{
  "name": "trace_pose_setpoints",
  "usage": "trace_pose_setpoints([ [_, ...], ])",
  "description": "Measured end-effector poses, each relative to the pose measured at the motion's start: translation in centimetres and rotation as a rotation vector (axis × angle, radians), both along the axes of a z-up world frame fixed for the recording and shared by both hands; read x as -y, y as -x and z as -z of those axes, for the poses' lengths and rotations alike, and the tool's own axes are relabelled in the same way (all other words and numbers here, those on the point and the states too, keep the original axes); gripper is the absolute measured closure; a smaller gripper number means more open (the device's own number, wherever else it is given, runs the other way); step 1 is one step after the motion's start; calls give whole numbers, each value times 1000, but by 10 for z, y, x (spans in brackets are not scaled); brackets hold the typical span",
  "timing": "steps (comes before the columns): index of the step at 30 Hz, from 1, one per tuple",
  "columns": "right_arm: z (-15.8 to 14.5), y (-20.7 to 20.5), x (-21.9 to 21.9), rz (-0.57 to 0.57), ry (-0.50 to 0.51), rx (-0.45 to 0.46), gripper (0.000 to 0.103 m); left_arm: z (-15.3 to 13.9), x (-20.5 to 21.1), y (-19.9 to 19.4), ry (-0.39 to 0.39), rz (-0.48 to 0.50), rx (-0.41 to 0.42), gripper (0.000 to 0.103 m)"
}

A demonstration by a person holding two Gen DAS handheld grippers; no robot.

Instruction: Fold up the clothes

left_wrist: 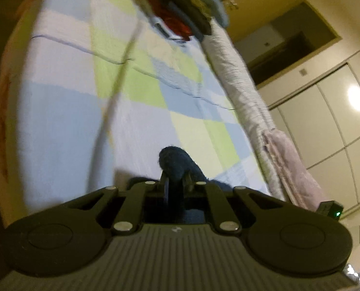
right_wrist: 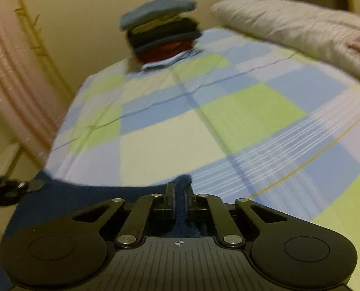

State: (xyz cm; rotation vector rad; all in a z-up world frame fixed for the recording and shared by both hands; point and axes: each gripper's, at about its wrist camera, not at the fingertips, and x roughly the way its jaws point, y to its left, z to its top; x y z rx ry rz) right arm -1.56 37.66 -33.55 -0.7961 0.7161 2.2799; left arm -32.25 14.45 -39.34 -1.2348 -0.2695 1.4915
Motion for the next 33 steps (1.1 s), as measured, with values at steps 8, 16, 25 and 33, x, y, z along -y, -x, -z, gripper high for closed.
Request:
trace_pose_setpoints([
  [8, 19, 22, -1, 6, 47, 112, 99, -3, -18, -22, 132, 40, -165, 89],
  [16, -29, -19, 66, 46, -22, 121, 46, -60, 2, -61, 229, 51, -412, 74],
  [25, -68, -58, 157, 62, -69, 128, 70, -106, 53, -164, 82, 269, -303, 103],
  [33, -37, -25, 170, 20, -75, 218, 70, -72, 28, -199, 203, 336, -455, 100],
])
